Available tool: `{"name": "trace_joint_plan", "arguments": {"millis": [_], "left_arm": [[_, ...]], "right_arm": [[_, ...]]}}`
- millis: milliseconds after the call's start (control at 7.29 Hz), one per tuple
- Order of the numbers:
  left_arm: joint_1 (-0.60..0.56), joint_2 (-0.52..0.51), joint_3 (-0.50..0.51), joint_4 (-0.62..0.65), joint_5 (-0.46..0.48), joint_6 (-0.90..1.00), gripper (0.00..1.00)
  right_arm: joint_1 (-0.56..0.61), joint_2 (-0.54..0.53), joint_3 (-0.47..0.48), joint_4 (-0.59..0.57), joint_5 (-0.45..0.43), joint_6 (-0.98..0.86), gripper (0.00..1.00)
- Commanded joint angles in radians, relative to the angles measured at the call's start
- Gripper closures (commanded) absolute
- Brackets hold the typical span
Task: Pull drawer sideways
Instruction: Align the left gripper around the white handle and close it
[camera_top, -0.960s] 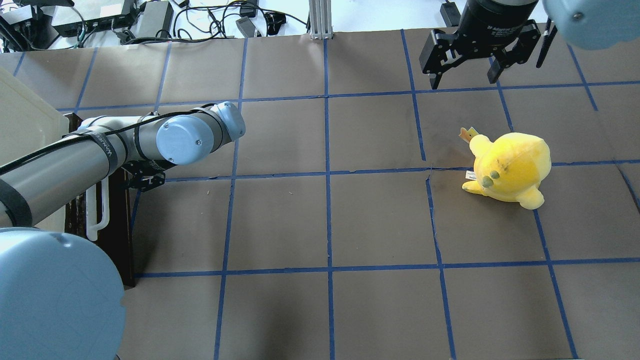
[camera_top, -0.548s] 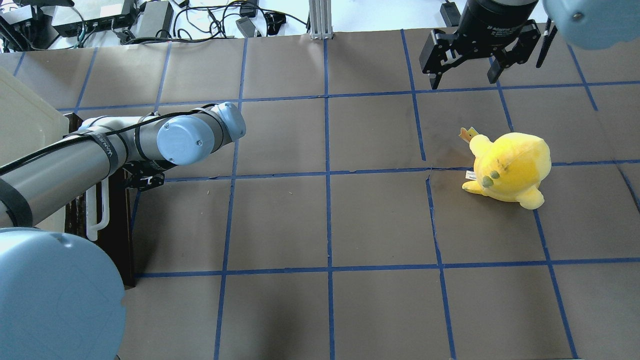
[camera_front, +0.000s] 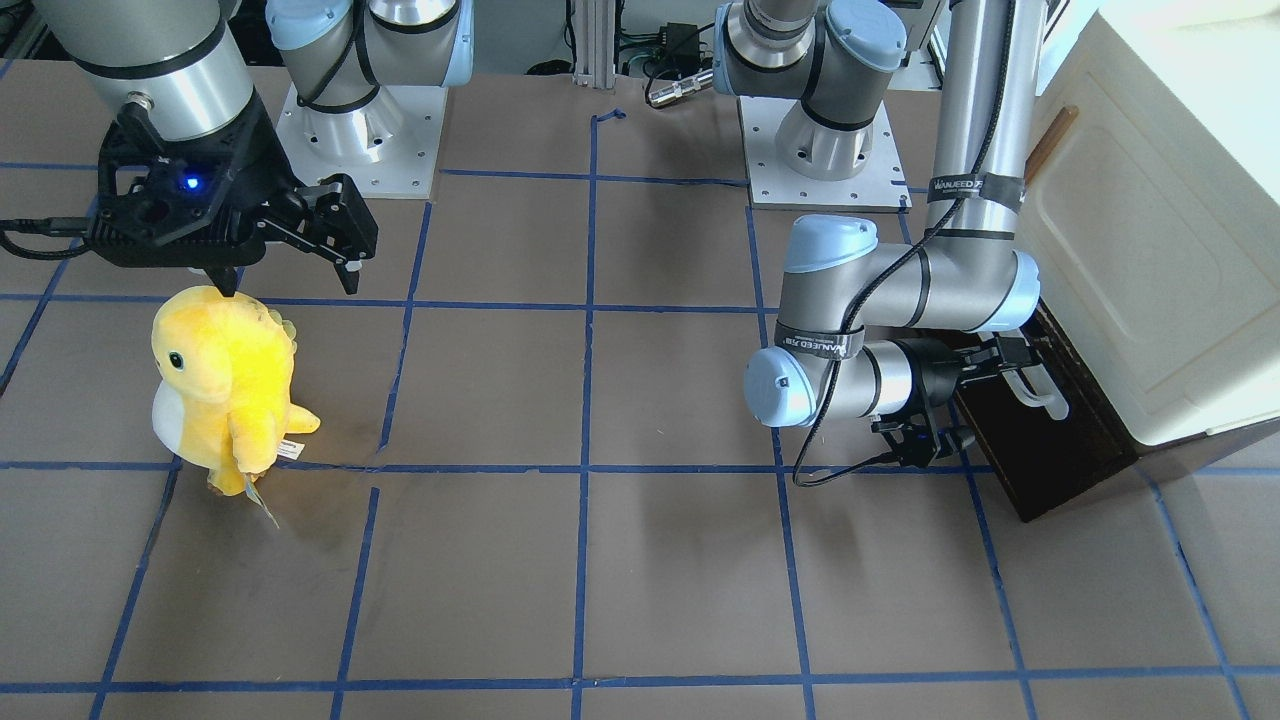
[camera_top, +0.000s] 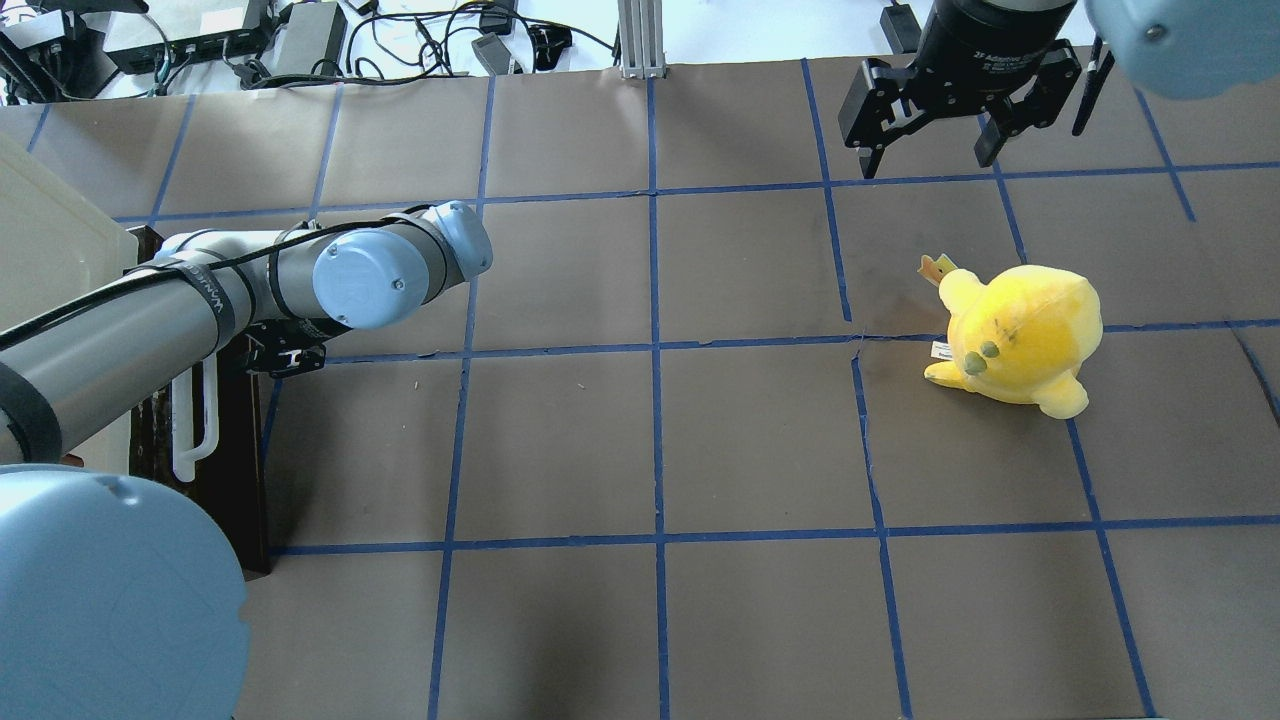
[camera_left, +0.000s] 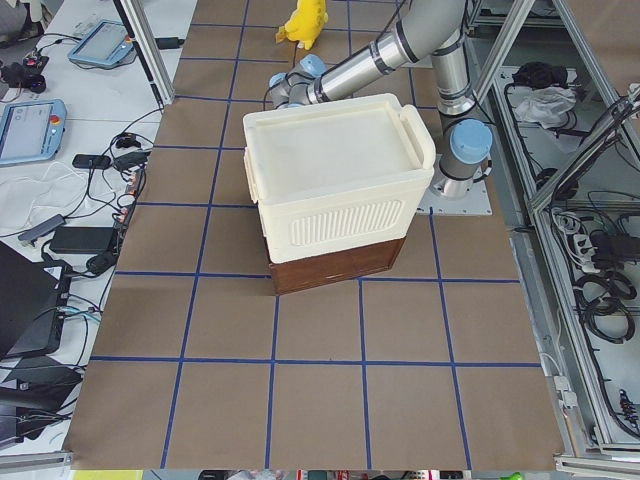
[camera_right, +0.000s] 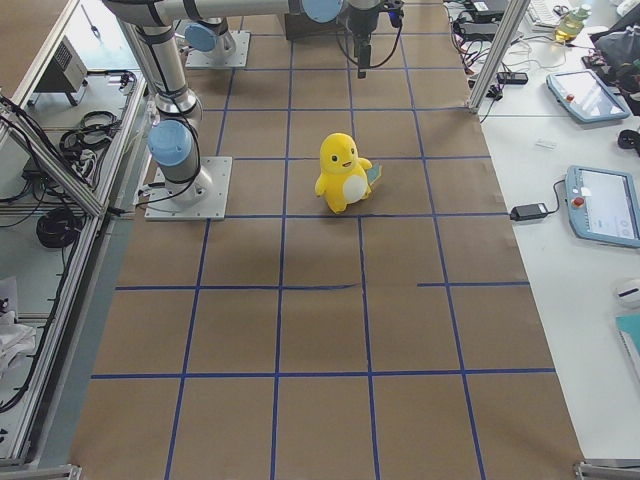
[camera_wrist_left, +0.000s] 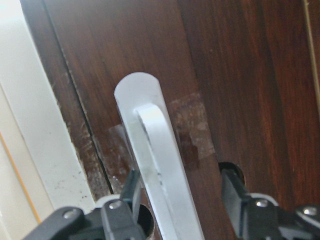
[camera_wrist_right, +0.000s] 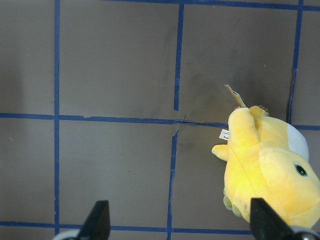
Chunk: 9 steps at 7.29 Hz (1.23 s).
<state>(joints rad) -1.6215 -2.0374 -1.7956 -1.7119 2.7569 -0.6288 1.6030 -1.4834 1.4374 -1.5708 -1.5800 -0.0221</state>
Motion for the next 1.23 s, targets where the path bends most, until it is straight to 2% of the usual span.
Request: {"name": "trace_joint_plan", "arguments": {"millis": [0, 1097], "left_arm": [[-0.004, 0.009, 0.001, -0.002, 0.003, 0.003, 0.42], [-0.004, -0.001, 0.002, 0.002, -0.002, -0.006, 0.56]], "right_arm": [[0.0, 0.0, 0.0, 0.0, 0.0, 0.001, 0.0], [0.0, 0.0, 0.0, 0.0, 0.0, -0.001, 0.0]]}}
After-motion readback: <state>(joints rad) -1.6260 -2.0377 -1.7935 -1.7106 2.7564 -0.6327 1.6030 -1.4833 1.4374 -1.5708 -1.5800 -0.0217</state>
